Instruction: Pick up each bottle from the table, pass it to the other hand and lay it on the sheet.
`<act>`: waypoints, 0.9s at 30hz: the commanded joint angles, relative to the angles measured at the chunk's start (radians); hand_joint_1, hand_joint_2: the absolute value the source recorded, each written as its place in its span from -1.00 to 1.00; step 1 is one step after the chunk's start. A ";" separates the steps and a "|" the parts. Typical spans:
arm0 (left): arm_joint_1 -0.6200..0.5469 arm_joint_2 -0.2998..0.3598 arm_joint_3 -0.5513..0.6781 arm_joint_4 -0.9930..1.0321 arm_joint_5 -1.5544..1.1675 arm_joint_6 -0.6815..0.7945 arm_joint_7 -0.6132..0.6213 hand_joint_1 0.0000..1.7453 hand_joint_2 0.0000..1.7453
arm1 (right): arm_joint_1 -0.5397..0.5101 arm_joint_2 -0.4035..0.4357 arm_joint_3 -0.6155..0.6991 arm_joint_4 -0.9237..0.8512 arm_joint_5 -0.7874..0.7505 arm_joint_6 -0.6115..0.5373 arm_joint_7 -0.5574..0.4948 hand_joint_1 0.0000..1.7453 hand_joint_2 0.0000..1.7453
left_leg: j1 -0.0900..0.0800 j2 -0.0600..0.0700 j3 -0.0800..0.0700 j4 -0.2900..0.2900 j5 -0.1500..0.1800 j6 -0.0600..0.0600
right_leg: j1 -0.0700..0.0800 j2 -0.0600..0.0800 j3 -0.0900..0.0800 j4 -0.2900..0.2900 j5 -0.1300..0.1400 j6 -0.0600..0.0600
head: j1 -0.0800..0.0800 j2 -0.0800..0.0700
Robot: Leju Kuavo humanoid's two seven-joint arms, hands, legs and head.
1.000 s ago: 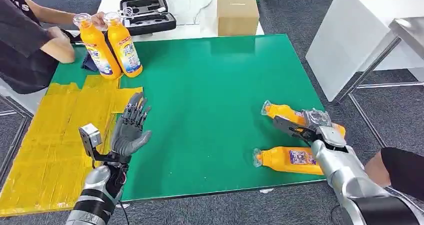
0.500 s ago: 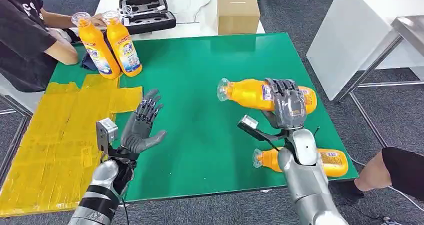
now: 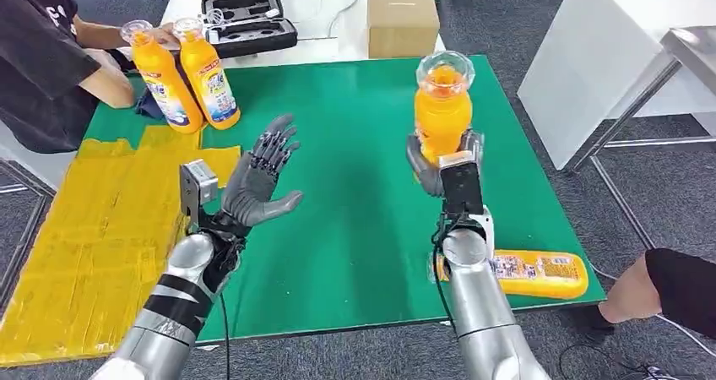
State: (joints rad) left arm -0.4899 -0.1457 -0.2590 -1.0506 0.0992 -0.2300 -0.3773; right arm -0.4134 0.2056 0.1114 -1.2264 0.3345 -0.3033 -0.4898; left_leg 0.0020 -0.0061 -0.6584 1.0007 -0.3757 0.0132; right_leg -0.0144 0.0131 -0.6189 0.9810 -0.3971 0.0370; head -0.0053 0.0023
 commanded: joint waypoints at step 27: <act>-0.146 -0.046 -0.104 0.182 0.023 -0.015 -0.011 -1.00 1.00 | -0.214 0.122 0.227 0.497 -0.002 0.083 0.009 1.00 1.00 | 0.001 0.002 0.001 0.000 -0.001 -0.001 | 0.001 0.001 0.001 0.000 0.000 -0.001 | 0.000 0.000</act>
State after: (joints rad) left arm -0.5684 -0.1831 -0.3212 -0.9709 0.1183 -0.2518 -0.3891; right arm -0.5271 0.2899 0.2635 -0.9484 0.3197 -0.2098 -0.4913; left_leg 0.0024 -0.0053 -0.6593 1.0007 -0.3758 0.0132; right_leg -0.0143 0.0134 -0.6201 0.9813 -0.3972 0.0369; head -0.0053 0.0023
